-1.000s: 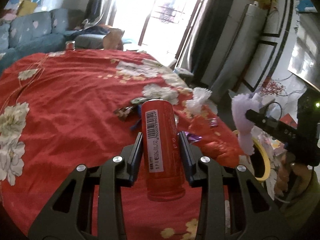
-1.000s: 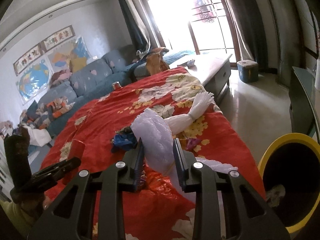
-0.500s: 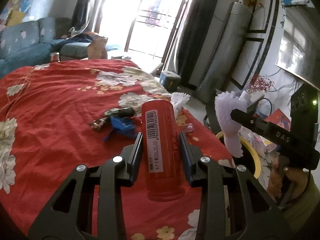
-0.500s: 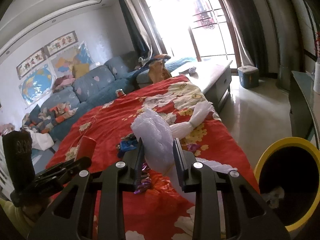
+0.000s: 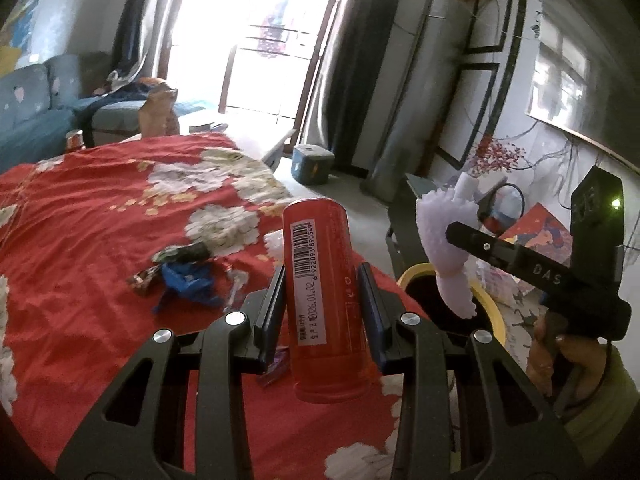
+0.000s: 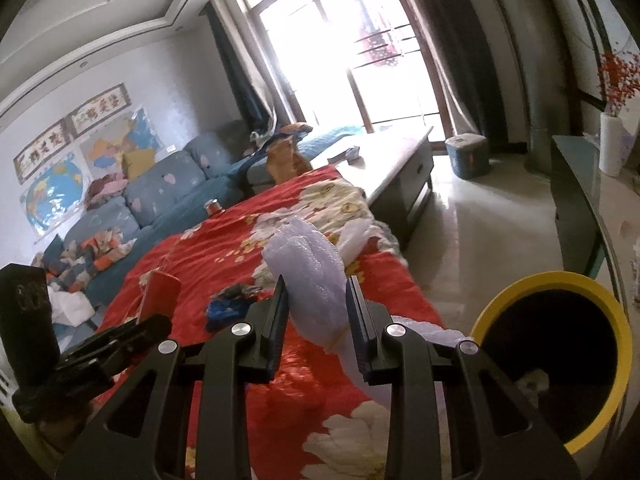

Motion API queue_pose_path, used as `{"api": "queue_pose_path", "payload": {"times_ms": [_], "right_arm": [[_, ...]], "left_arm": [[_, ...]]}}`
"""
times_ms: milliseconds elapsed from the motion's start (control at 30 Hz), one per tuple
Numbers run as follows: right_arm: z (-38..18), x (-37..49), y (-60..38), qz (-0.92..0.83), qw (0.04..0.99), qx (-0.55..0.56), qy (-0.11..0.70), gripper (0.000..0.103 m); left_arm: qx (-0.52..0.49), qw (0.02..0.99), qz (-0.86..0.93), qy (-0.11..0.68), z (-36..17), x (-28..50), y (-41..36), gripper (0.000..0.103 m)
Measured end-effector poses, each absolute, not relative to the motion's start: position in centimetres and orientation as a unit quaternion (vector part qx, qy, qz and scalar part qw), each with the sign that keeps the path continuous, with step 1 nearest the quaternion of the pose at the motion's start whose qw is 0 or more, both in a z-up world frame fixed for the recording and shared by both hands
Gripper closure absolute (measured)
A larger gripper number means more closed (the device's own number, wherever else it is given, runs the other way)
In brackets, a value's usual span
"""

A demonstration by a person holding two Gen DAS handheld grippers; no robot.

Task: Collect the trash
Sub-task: 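Carry the red can and white paper over the yellow-rimmed bin with both tools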

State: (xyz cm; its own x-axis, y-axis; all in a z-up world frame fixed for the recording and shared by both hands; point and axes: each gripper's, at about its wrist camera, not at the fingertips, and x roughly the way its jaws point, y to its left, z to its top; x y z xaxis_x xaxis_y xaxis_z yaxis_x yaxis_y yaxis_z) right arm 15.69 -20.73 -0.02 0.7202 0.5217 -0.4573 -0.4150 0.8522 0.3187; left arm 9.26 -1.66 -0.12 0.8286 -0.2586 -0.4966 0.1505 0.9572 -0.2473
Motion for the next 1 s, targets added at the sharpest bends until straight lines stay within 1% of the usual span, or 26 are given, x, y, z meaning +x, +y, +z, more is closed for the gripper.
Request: {"api": "queue_pose_path", "payload": {"times_ms": [367, 1000], "right_arm": [[0.7, 15.7, -24.4, 0.203, 0.939, 0.107, 0.257, 0.076], [-0.4, 17.0, -31.7, 0.143, 0.942, 0.163, 0.257, 0.076]], "left_arm": [[-0.082, 0.949, -0.144, 0.267, 0.9, 10.7, -5.4, 0.075], [-0.054, 0.94, -0.203, 0.27, 0.7, 12.3, -12.4, 0.075]]}}
